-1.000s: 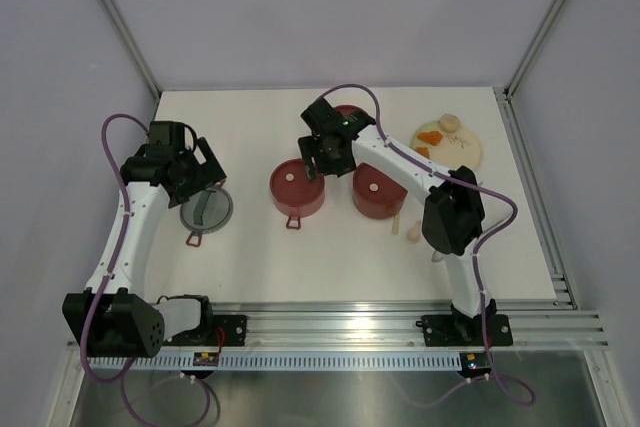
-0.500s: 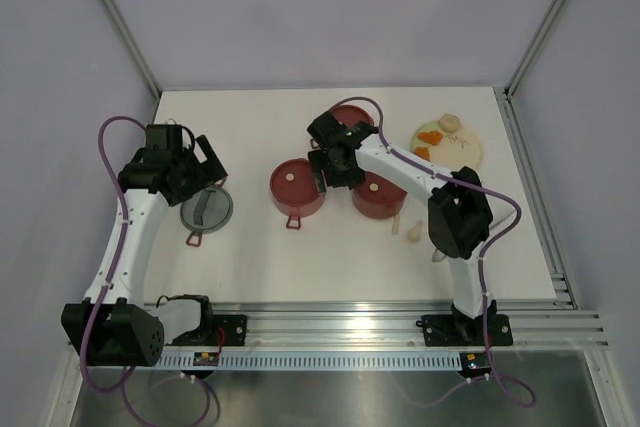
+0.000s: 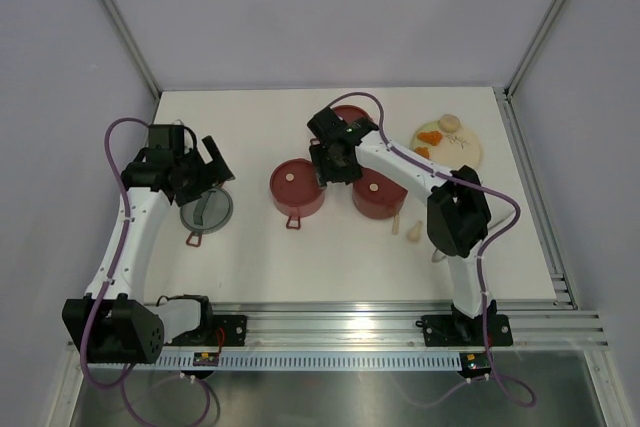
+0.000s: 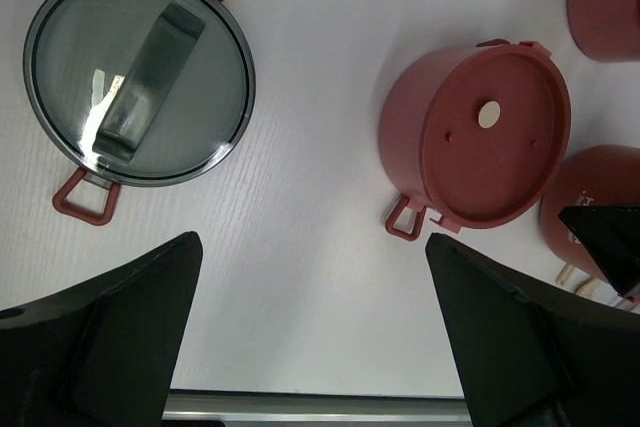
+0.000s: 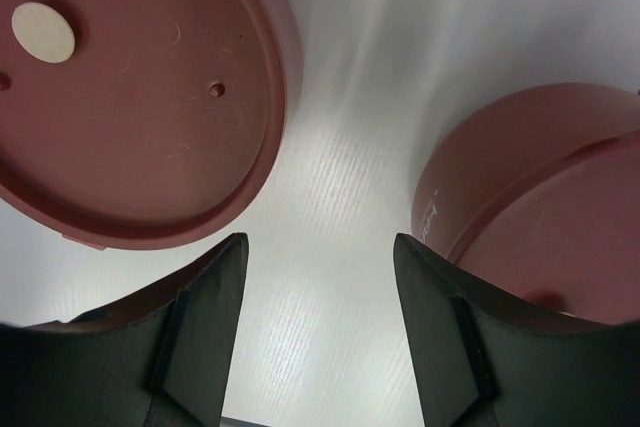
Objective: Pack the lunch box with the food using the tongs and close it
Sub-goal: Adjust the packing box at the center of the board.
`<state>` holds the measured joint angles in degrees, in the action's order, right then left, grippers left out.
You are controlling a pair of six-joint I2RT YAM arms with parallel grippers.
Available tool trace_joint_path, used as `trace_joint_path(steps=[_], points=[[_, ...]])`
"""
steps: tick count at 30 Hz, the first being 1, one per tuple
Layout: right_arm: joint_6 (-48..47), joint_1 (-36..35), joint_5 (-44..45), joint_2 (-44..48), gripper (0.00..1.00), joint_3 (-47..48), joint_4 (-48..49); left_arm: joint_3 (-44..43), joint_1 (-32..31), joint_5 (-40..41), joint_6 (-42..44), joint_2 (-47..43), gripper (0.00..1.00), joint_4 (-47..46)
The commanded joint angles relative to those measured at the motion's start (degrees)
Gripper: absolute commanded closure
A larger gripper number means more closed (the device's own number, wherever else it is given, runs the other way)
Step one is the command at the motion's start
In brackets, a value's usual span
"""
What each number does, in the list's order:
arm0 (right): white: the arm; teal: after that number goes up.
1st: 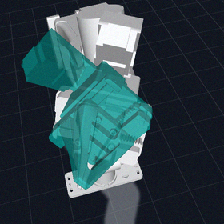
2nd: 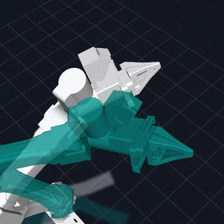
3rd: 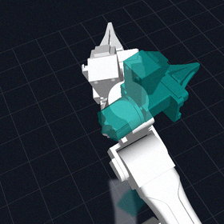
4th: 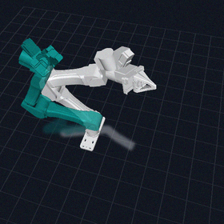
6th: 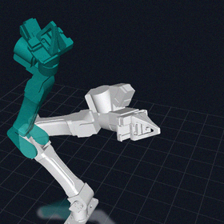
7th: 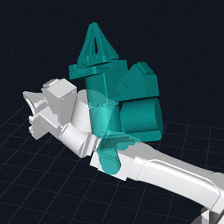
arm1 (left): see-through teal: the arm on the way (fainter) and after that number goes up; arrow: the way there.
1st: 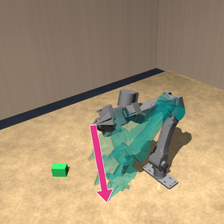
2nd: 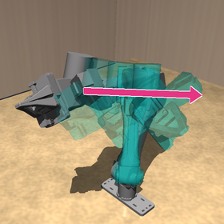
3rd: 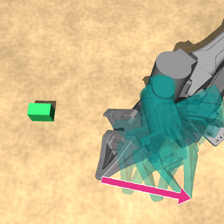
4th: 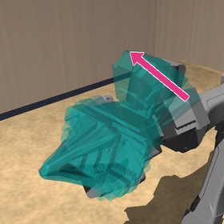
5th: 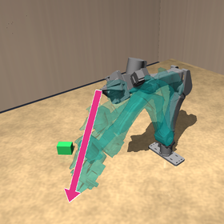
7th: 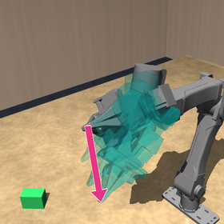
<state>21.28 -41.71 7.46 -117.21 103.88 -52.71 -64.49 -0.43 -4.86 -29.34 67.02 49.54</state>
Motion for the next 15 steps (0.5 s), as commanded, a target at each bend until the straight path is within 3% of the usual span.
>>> trace_joint_path(steps=[1,5,15], points=[[-0.54,-1.61,1.23,-1.62,0.33,3.09,-1.26,-3.97,0.07,-1.91,1.30,0.83,0.01,-0.76],[0.34,-2.41,-2.88,-1.97,0.32,1.85,3.05,-4.85,0.16,-1.64,0.96,1.09,0.01,-0.41],[0.96,-5.31,-11.06,-13.39,0.32,16.43,2.70,-4.42,0.16,-4.54,-0.89,1.26,0.02,-1.29]])
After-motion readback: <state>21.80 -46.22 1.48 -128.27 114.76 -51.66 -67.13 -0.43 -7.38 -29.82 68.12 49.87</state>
